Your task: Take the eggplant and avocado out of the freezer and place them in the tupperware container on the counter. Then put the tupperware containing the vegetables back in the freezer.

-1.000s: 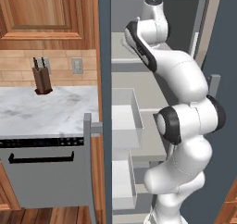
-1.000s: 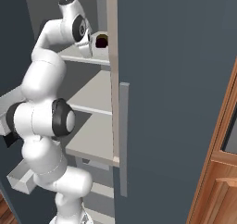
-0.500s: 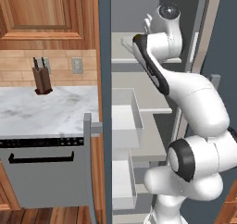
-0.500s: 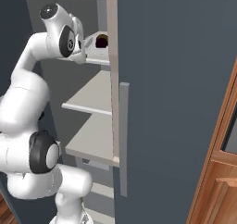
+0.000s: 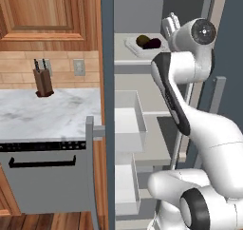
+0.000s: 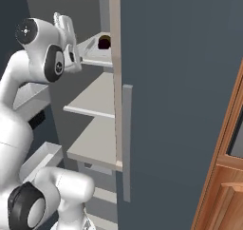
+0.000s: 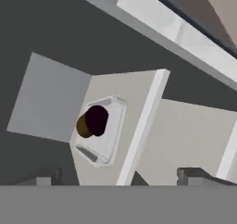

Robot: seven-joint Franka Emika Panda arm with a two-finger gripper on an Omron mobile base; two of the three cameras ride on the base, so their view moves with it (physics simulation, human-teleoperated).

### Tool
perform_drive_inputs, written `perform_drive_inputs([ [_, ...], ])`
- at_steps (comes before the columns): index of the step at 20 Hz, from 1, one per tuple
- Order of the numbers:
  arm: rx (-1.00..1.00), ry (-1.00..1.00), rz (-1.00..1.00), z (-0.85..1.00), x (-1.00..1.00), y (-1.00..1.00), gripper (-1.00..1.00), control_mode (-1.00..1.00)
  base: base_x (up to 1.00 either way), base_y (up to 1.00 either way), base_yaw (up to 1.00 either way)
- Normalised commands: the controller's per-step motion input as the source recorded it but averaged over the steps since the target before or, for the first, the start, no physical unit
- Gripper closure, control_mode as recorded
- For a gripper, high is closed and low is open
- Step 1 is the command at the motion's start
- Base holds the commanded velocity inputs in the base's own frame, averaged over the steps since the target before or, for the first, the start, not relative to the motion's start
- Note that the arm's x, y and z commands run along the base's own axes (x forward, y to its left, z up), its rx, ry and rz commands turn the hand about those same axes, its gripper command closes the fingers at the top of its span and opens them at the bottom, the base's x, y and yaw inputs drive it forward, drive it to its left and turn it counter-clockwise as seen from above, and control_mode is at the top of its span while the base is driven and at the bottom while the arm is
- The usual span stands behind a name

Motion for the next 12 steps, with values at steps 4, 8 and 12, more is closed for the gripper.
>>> perform_drive_inputs([
  [4,0.00,0.00,0.12,0.50,-1.00,-0.09,-1.00,-1.00,0.00,0.00,0.00],
  [8,-0.05,0.00,0.22,0.03,-1.00,0.00,-1.00,-1.00,0.00,0.00,0.00],
  [12,-0.05,0.00,0.23,0.00,-1.00,0.00,-1.00,-1.00,0.00,0.00,0.00],
])
